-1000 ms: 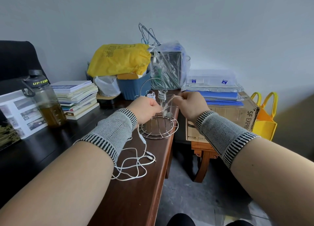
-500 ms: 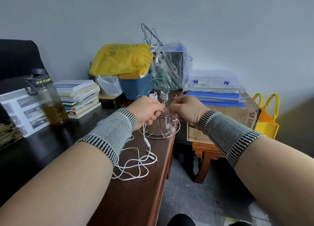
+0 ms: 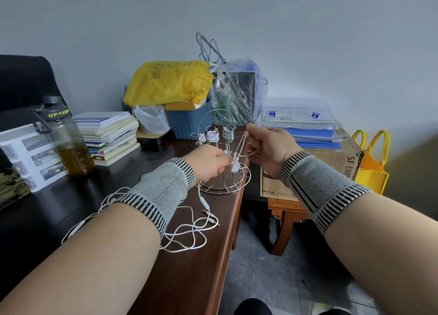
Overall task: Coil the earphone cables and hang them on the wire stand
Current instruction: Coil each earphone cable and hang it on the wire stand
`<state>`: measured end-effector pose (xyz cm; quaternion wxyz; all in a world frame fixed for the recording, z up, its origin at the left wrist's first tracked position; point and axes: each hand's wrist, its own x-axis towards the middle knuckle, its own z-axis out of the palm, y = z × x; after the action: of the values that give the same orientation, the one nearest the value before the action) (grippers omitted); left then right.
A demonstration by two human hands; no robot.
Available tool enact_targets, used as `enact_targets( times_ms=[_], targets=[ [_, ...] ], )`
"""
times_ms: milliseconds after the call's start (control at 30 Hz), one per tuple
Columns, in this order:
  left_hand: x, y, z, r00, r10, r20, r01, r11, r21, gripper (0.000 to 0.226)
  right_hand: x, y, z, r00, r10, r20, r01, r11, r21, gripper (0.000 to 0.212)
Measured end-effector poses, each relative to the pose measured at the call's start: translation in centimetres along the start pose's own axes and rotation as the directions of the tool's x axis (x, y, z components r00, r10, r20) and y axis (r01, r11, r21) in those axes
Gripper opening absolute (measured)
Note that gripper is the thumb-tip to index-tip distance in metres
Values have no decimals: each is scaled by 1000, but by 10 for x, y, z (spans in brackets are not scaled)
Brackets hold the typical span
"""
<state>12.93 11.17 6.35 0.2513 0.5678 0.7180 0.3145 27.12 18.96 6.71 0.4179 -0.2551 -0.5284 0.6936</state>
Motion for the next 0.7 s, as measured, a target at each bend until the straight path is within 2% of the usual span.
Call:
enact_targets(
  times_ms=[100, 233, 367, 500, 600, 700],
  targets=[
    [1, -3, -4, 999, -6, -38, 8, 998, 62, 25, -1, -5, -4, 999, 54, 8, -54, 992, 116, 31],
    [0, -3, -7, 999, -22, -35, 22, 1000, 8, 25, -1, -1, -6, 998, 59, -31, -52, 978, 203, 28],
    [-3, -2, -3, 998, -60, 16, 61, 988, -142, 22, -1, 0, -2, 997, 73, -4, -70, 975, 209, 25],
    [-7, -2, 7, 992, -57, 109, 88, 948, -306, 15, -5, -2, 5, 988, 108, 111, -137, 943, 304, 34],
    [-6, -2, 8, 996, -3, 94, 47, 880, -473, 13, -6, -3, 7, 984, 116, 132, -155, 925, 348, 37],
    [-3, -2, 6, 996, 85, -34, -91, 916, -392, 17, -4, -2, 4, 990, 101, 102, -132, 922, 365, 36]
  ],
)
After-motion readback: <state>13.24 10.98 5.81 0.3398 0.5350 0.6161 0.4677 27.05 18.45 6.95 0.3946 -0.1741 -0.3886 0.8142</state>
